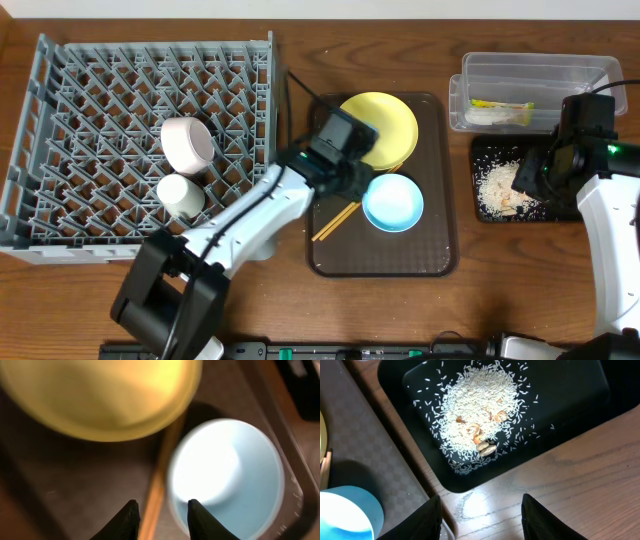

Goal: Sort waste into correct bins and load items into the dishwasher rack
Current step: 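Reach the left gripper to the light-blue bowl and grasp its rim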

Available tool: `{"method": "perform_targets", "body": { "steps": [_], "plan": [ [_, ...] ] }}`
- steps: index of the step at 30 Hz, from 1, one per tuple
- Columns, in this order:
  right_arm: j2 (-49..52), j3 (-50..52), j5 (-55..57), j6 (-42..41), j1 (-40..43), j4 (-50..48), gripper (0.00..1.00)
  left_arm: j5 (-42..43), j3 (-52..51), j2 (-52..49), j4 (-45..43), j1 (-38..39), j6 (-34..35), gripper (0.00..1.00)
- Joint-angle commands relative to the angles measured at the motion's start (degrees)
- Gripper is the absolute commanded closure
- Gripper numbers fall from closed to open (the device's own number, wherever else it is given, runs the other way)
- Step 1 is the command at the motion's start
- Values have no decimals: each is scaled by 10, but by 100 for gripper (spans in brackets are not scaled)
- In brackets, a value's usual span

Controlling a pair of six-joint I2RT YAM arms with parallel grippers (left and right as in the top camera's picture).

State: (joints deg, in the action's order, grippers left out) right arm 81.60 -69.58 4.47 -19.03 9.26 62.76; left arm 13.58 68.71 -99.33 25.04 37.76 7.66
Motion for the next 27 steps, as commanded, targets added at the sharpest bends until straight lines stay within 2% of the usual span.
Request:
{"method": "perform_targets", "body": {
  "steps": [1, 13, 27],
  "plan": [
    [-11, -2, -1, 4, 7, 0, 51, 9, 4, 2, -5, 43, -17, 64],
    [-11, -2, -1, 4, 7, 1, 50, -110, 4, -16, -48, 184, -28, 61],
    [-11, -2, -4, 4, 7, 3, 50, -150, 4, -115, -83, 201, -32, 60]
  ]
}}
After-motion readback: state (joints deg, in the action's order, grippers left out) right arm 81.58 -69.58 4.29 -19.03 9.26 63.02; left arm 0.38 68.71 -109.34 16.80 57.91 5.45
